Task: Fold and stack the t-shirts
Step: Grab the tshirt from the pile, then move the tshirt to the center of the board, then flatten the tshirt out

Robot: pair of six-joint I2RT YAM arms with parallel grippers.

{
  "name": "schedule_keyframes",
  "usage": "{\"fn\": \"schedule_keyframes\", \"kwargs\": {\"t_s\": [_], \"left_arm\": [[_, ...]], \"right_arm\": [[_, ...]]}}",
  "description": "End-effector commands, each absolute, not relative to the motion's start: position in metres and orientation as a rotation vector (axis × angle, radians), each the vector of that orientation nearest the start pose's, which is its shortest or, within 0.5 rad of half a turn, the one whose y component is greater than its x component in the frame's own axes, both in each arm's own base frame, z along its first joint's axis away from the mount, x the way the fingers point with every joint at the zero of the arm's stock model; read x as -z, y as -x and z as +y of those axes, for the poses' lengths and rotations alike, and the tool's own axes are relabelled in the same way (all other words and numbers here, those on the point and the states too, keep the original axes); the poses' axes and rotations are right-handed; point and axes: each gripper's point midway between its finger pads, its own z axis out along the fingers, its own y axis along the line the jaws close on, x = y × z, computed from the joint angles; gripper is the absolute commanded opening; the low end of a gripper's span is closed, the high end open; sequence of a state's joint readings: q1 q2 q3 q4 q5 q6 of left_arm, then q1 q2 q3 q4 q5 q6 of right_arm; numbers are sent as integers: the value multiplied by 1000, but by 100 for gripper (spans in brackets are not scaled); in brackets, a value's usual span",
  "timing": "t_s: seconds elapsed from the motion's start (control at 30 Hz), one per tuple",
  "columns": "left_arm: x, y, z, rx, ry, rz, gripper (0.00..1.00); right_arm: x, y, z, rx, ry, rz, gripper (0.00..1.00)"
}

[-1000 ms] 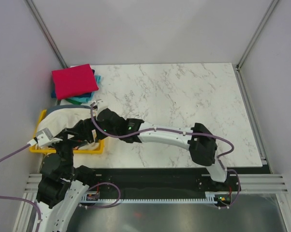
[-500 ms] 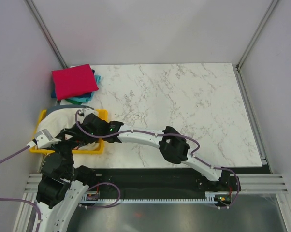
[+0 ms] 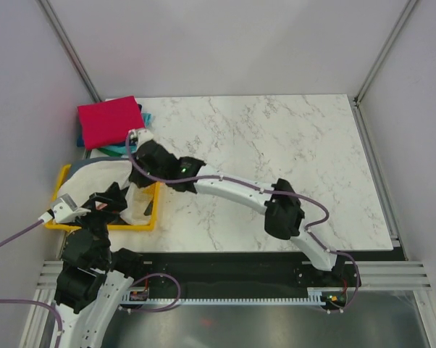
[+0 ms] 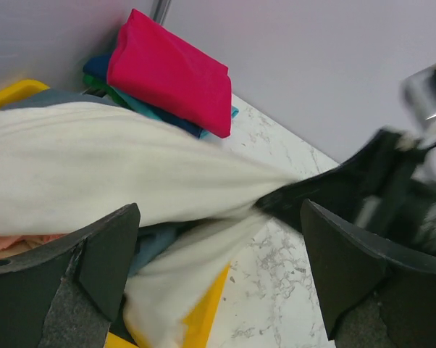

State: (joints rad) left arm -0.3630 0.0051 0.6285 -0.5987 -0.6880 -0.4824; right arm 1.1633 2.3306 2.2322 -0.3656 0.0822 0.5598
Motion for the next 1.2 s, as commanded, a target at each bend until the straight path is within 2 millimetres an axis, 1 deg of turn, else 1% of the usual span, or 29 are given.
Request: {"fn": "schedule_keyframes", "kwargs": {"t_s": [0.0,0.03,0.07,0.1,0.13,0.17,0.2,0.23,0.27,0.3,0.33,0.37,0.4,0.43,0.47,0.5,0.53,0.57,0.67,0.7,0.73,0.8,0.87,0.9,1.0,1.03,1.1,1.13,1.17], "left_arm": [[-296,-147,54,185,694,1291,100],[-296,-147,54,186,693,1293,100],[-296,-147,54,184,693,1292,100],[-296,-147,55,181,695,1292,100],[-295,-147,54,184,692,1295,100],[-295,-147,54,182,693,1294,100],[-295,-147,54,183,691,1296,100],[-295,-148,54,180,691,1296,100],[-294,-148,53,182,687,1300,100],[-295,-148,53,183,686,1299,100],[-295,-148,52,187,682,1300,100],[-294,-149,51,188,676,1307,100],[-294,-150,50,185,671,1308,100],[-294,-151,48,193,654,1313,100],[-294,-152,45,200,641,1317,100],[-293,-154,42,196,612,1333,100],[-297,-157,31,234,554,1344,100],[-298,-160,24,252,513,1364,100],[-286,-185,-13,286,352,1542,100],[-279,-193,-21,285,315,1605,100],[-254,-209,-37,276,259,1758,100],[-249,-220,-51,287,206,1845,100],[-240,-231,-61,282,173,1925,99],[-238,-235,-63,285,182,1940,98],[-225,-254,-80,330,190,2025,96],[-219,-257,-95,389,160,2064,96],[-203,-277,-116,442,155,2129,95],[-202,-282,-130,473,126,2138,95],[-184,-292,-141,466,118,2196,95]], "right_arm": [[-398,-310,530,-1075,365,1757,0],[-439,-306,506,-1092,335,1692,0],[-449,-316,483,-1052,302,1681,0],[-461,-315,469,-1042,286,1663,0],[-499,-304,436,-1052,253,1597,0],[-486,-309,420,-1001,239,1627,0],[-487,-312,400,-957,190,1629,0],[-484,-305,366,-914,152,1637,0],[-476,-304,347,-878,118,1649,1],[-465,-307,323,-804,50,1664,4],[-437,-303,288,-730,4,1704,36],[-416,-301,267,-668,-36,1741,70],[-395,-303,243,-602,-124,1773,91],[-355,-295,218,-536,-153,1836,98],[-326,-299,185,-434,-222,1895,98],[-303,-297,166,-385,-292,1941,98],[-273,-297,132,-285,-376,1990,98],[-251,-288,112,-207,-414,2058,98],[-232,-277,79,-121,-474,2081,98],[-233,-275,75,-108,-476,2073,98],[-240,-275,72,-106,-468,2057,98],[-244,-277,68,-76,-469,2041,98],[-246,-287,75,-82,-437,2057,98],[-236,-295,80,-60,-418,2095,98],[-223,-312,90,-70,-390,2152,98],[-207,-322,86,-47,-404,2195,98],[-194,-334,88,-90,-410,2233,98],[-181,-340,77,-73,-448,2259,98],[-178,-346,76,-93,-461,2260,98]]}}
